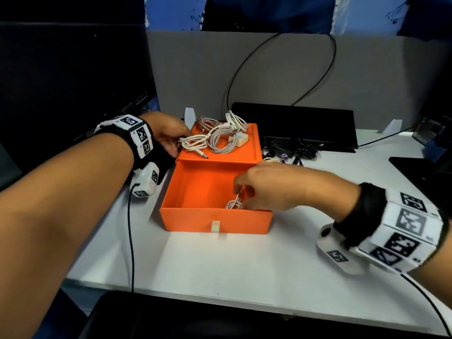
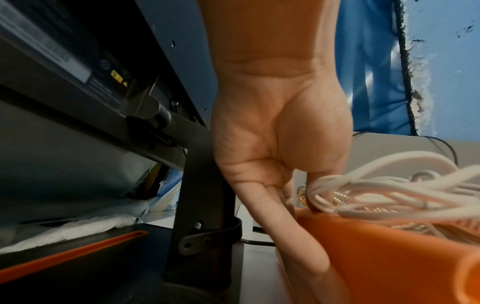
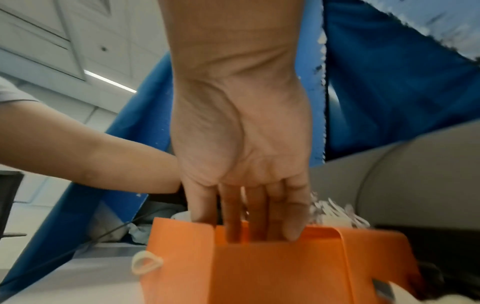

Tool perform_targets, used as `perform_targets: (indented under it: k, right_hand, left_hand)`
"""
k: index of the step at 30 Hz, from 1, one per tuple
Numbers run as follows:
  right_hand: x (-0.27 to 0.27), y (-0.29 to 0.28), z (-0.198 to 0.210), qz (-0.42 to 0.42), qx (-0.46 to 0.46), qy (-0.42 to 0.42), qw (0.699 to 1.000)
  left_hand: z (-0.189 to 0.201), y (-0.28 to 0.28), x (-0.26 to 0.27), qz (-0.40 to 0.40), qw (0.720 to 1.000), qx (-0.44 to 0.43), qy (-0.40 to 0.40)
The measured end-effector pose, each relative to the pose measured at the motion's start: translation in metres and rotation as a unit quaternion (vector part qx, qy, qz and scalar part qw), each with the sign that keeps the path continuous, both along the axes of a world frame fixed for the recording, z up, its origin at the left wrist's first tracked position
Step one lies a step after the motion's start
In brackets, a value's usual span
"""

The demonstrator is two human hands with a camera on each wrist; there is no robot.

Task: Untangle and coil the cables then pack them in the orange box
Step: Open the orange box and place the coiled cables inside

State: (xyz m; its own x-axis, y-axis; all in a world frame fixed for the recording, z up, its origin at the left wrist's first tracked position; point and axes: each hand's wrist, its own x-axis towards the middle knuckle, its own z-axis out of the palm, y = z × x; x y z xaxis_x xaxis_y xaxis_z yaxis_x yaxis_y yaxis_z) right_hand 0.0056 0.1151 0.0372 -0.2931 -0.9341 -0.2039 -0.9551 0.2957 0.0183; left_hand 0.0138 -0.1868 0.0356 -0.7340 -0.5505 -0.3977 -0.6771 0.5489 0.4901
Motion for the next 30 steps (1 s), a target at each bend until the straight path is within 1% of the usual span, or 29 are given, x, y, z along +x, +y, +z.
perform_targets:
  k: [1,3,4,7,8,12,17,20,22,24,27,30]
  right_hand:
    - [-0.004,-0.002,-0.002,0.017,0.029,-0.018,0.999]
    - [-0.009,-0.008,-0.009,0.032,0.049,-0.025,0.998]
    - [-0.011,-0.011,-0.013,0.036,0.052,-0.015,0.998]
    - [-0.012,-0.021,-0.028,0.078,0.064,0.064,0.993]
    - [-0.012,-0.023,-0.030,0.084,0.067,0.071,0.992]
    - [-0.012,-0.022,-0.032,0.086,0.080,0.004,0.993]
    - [-0.007,-0.016,-0.035,0.095,0.100,-0.015,0.990]
    - [0.000,-0.024,-0.028,0.071,0.057,0.032,0.995]
    - [0.005,-0.037,-0.021,0.038,0.001,0.076,0.996]
    - [0.009,-0.057,-0.016,0.006,-0.047,0.094,0.994]
    - [0.014,-0.088,-0.018,-0.036,-0.051,0.076,0.995]
    - [0.017,-0.102,-0.024,-0.045,-0.044,0.032,0.998]
  left_hand:
    - [0.000,0.000,0.000,0.002,1.000,0.002,-0.002]
    - [0.000,-0.001,0.000,0.004,1.000,0.002,-0.002]
    - [0.000,-0.002,0.000,0.005,1.000,0.002,0.000]
    - [-0.001,-0.004,-0.001,0.005,1.000,0.004,0.001]
    - [-0.002,-0.004,-0.001,0.006,1.000,0.005,0.002]
    - [-0.003,-0.006,-0.001,0.006,1.000,0.012,0.004]
    - [-0.004,-0.008,-0.001,0.002,1.000,0.024,0.003]
    - [-0.005,-0.009,-0.001,0.003,1.000,0.030,0.005]
    - [-0.005,-0.009,-0.001,0.007,0.999,0.031,0.003]
    - [-0.005,-0.008,-0.001,0.009,1.000,0.029,0.004]
    - [-0.006,-0.008,-0.002,0.010,1.000,0.024,0.001]
    - [-0.007,-0.008,-0.002,0.011,1.000,0.022,0.000]
